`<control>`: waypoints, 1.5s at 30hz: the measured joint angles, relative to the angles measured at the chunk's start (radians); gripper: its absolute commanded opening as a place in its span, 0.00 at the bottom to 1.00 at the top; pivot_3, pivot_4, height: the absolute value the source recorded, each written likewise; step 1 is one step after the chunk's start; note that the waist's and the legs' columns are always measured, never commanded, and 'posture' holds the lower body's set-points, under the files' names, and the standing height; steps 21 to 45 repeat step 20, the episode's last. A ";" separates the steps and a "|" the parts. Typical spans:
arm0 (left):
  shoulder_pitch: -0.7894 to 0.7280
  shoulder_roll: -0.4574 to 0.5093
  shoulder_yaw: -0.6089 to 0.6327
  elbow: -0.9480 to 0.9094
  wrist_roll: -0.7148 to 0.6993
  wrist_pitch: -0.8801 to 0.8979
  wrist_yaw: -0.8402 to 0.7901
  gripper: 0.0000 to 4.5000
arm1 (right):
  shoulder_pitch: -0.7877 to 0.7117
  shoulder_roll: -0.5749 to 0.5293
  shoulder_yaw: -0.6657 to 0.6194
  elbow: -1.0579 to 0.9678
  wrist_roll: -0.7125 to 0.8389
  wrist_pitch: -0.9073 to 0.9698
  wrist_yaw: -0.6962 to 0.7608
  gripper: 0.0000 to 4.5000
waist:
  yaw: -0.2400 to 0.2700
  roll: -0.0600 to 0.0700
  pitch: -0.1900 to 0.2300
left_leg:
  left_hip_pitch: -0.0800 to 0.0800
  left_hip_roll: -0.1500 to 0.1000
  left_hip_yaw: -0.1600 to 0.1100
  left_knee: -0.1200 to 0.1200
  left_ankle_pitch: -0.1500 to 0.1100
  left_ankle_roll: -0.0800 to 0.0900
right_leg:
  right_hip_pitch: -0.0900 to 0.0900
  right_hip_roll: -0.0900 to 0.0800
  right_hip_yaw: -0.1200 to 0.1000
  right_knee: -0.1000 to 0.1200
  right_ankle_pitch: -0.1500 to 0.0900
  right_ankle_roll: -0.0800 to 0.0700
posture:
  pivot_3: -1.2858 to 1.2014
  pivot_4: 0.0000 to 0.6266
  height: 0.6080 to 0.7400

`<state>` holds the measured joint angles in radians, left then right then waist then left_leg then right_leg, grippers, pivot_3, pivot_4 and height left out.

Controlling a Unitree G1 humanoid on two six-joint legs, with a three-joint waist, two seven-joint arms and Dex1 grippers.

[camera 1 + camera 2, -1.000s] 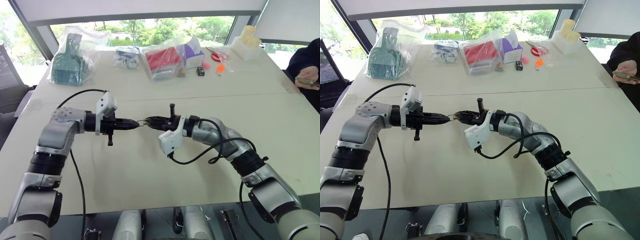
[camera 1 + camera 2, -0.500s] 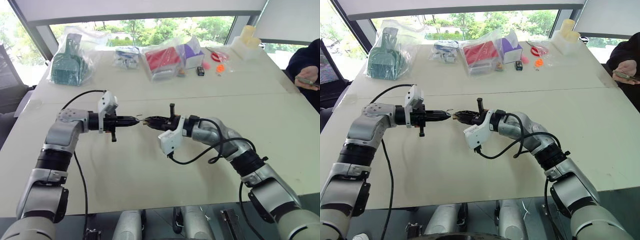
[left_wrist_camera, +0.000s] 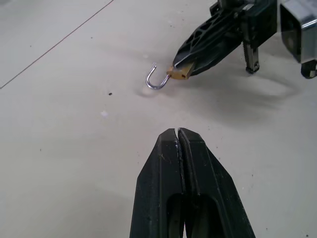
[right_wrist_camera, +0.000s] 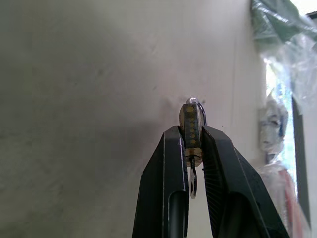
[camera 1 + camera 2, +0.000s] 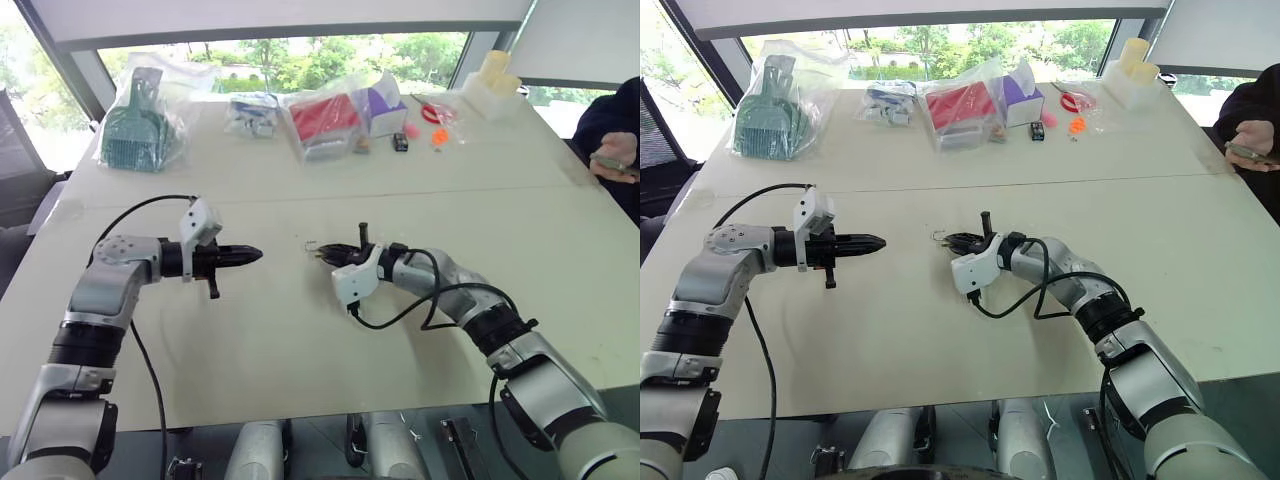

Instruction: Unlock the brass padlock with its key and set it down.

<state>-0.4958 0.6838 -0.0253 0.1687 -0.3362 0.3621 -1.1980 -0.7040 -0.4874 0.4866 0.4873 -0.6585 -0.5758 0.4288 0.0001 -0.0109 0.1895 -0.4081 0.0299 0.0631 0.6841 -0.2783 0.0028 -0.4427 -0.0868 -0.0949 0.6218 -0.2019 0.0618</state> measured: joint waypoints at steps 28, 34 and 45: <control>0.084 0.015 0.007 -0.134 -0.025 0.014 0.041 0.00 | 0.252 -0.125 -0.360 -0.716 0.775 1.099 0.552 1.00 | 0.013 0.000 0.000 | 0.002 0.001 -0.005 0.001 0.000 0.000 | 0.000 -0.001 0.000 0.005 0.000 -0.001 | 0.52 0.24 1.00; 0.084 0.015 0.007 -0.134 -0.025 0.014 0.041 0.00 | 0.252 -0.125 -0.360 -0.716 0.775 1.099 0.552 1.00 | 0.013 0.000 0.000 | 0.002 0.001 -0.005 0.001 0.000 0.000 | 0.000 -0.001 0.000 0.005 0.000 -0.001 | 0.52 0.24 1.00; 0.084 0.015 0.007 -0.134 -0.025 0.014 0.041 0.00 | 0.252 -0.125 -0.360 -0.716 0.775 1.099 0.552 1.00 | 0.013 0.000 0.000 | 0.002 0.001 -0.005 0.001 0.000 0.000 | 0.000 -0.001 0.000 0.005 0.000 -0.001 | 0.52 0.24 1.00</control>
